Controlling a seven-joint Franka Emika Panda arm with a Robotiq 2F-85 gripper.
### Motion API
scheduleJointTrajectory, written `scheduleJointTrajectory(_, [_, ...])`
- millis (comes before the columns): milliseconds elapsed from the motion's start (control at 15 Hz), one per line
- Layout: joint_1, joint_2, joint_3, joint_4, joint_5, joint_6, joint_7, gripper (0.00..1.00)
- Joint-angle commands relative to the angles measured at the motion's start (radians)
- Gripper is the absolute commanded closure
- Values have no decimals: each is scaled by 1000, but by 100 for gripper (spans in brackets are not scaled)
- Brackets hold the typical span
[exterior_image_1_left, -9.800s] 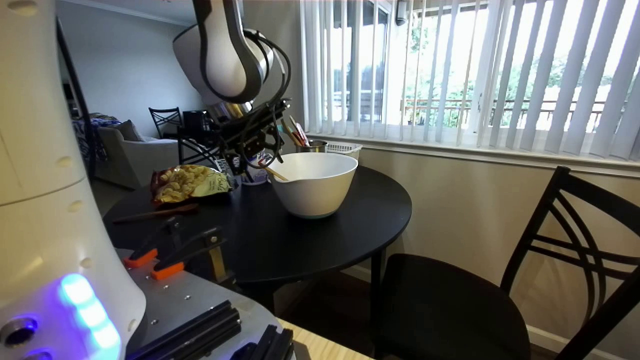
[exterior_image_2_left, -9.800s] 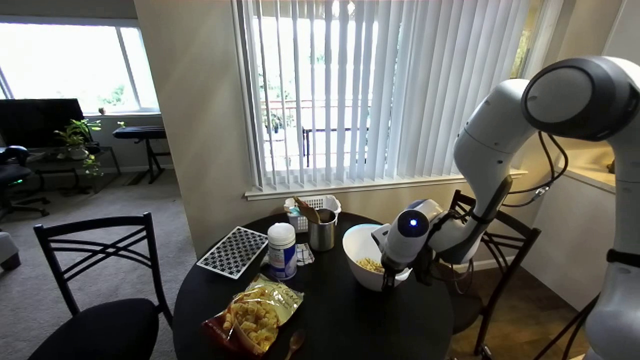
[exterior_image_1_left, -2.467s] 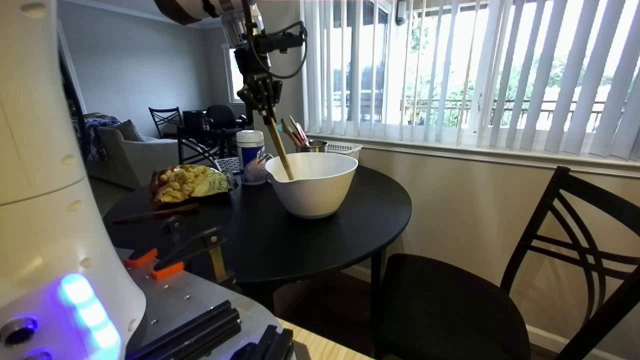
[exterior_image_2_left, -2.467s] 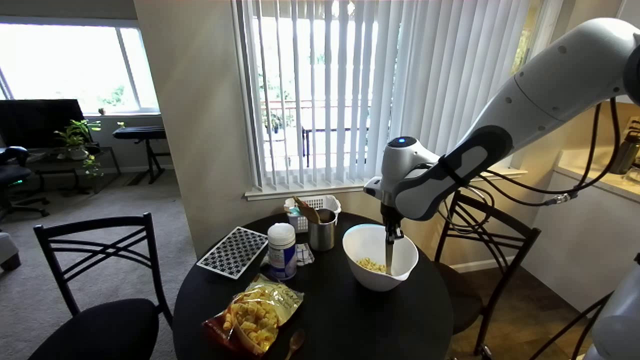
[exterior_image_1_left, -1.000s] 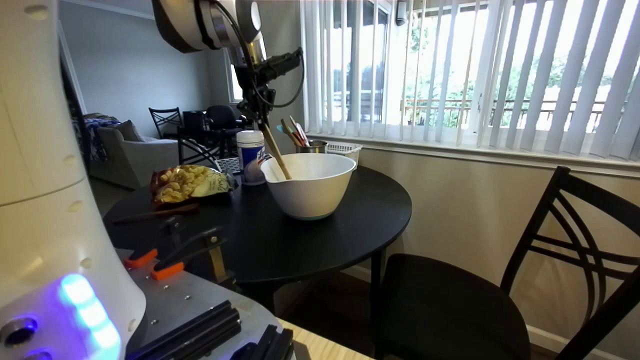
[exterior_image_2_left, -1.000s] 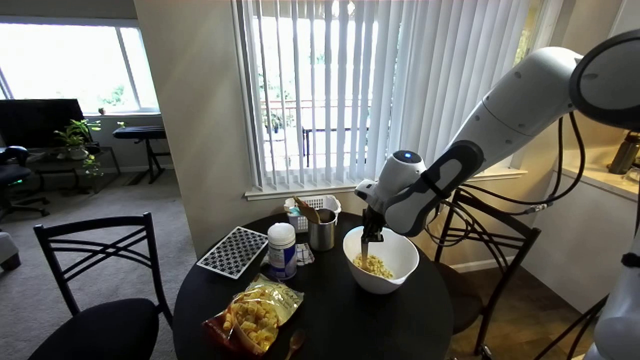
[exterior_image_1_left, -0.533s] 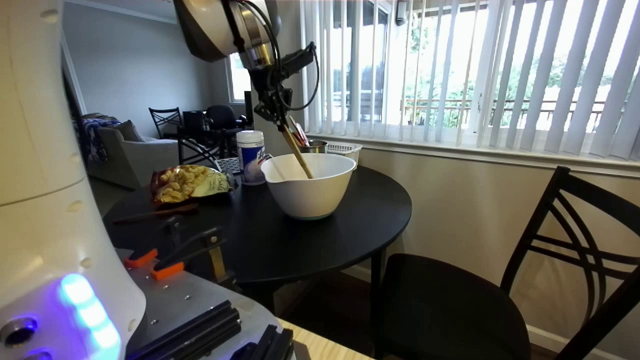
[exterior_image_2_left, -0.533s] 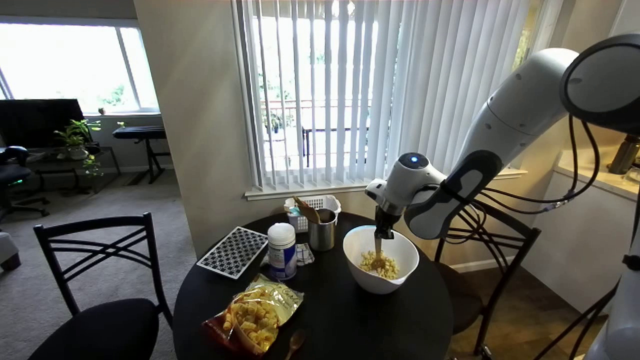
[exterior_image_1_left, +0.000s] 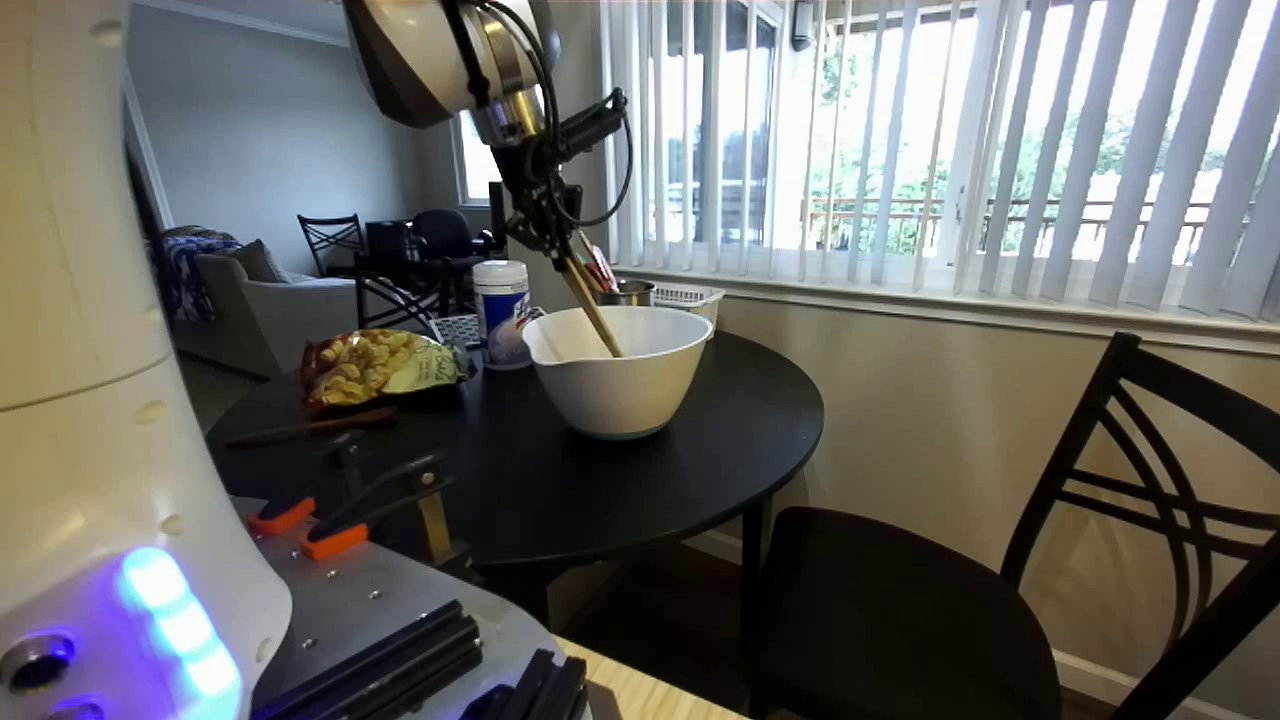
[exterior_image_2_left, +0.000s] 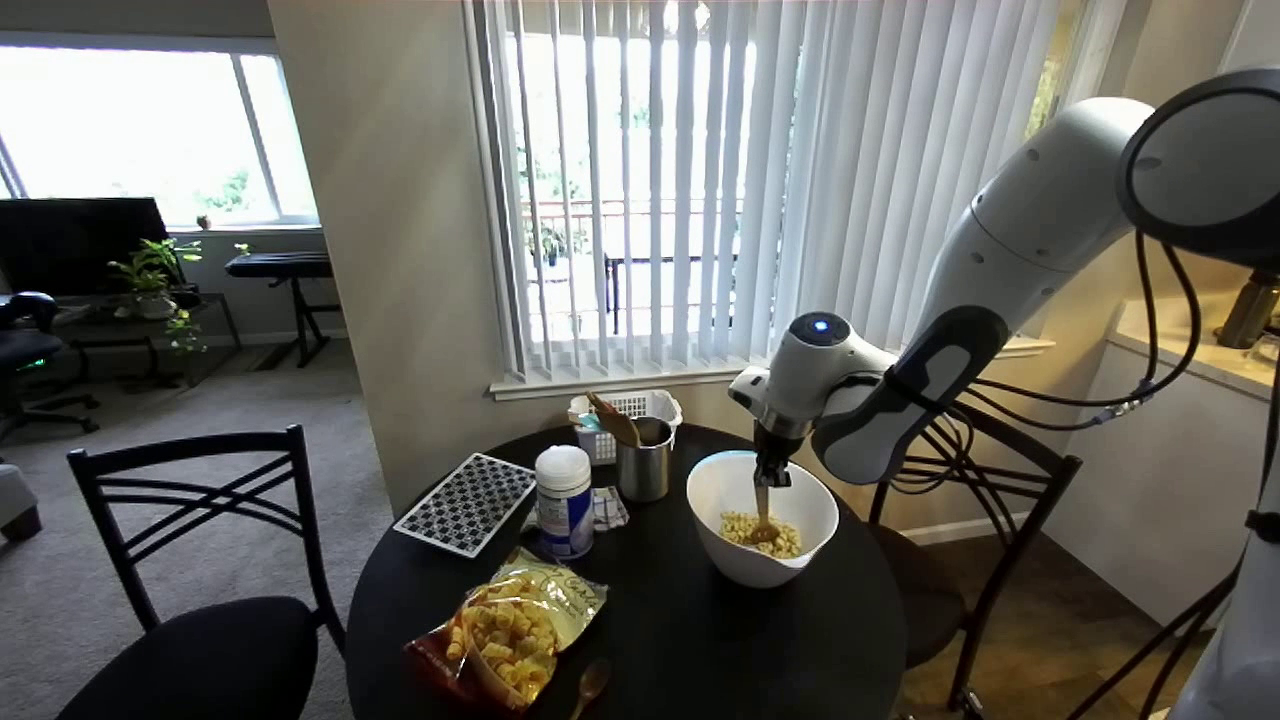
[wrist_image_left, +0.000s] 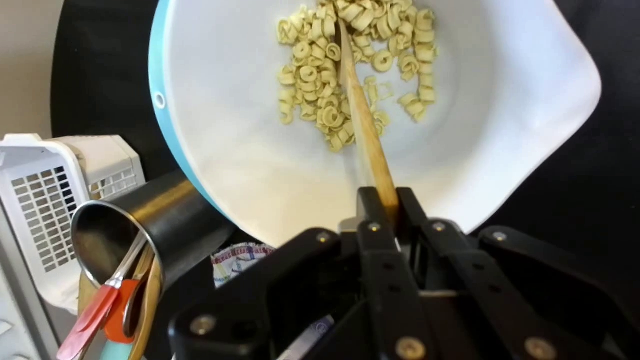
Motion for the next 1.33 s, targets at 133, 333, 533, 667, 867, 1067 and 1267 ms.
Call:
scheduleJointTrajectory(133, [14, -54, -17, -25, -21, -141, 59, 94])
scheduleJointTrajectory(333, [12, -81, -18, -33, -32, -204, 81, 94])
scheduleJointTrajectory(533, [-88, -99, 83, -39, -42, -270, 86, 94])
scheduleJointTrajectory(667, [-121, -109, 116, -46, -39, -303, 84, 94])
scheduleJointTrajectory(867, [-157, -120, 146, -53, -30, -337, 71, 94])
scheduleJointTrajectory(1067, [-180, -126, 165, -58, -15, -367, 48, 94])
scheduleJointTrajectory(1267, [-193, -131, 179, -60, -10, -386, 39, 94])
